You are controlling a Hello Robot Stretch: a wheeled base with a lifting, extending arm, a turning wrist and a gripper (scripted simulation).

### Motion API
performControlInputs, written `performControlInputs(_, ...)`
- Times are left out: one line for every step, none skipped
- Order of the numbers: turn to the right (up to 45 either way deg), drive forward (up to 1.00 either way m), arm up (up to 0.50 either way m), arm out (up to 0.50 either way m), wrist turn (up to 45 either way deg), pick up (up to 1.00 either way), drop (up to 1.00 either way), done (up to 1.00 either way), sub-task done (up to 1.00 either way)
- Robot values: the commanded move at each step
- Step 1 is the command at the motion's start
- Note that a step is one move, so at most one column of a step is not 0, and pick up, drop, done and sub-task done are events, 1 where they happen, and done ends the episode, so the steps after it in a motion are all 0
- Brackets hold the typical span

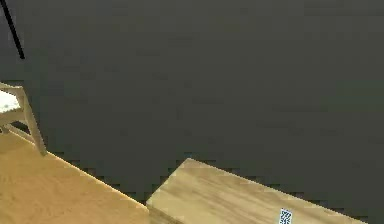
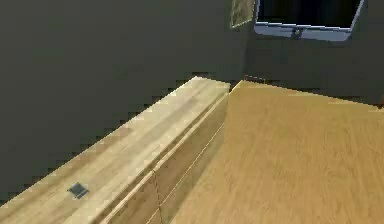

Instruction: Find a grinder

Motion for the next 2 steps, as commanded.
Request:
performControlInputs(45.0, 0.0, 0.0, 0.0, 0.0, 0.0, 0.0, 0.0, 0.0)
performControlInputs(45.0, 0.0, 0.0, 0.0, 0.0, 0.0, 0.0, 0.0, 0.0)
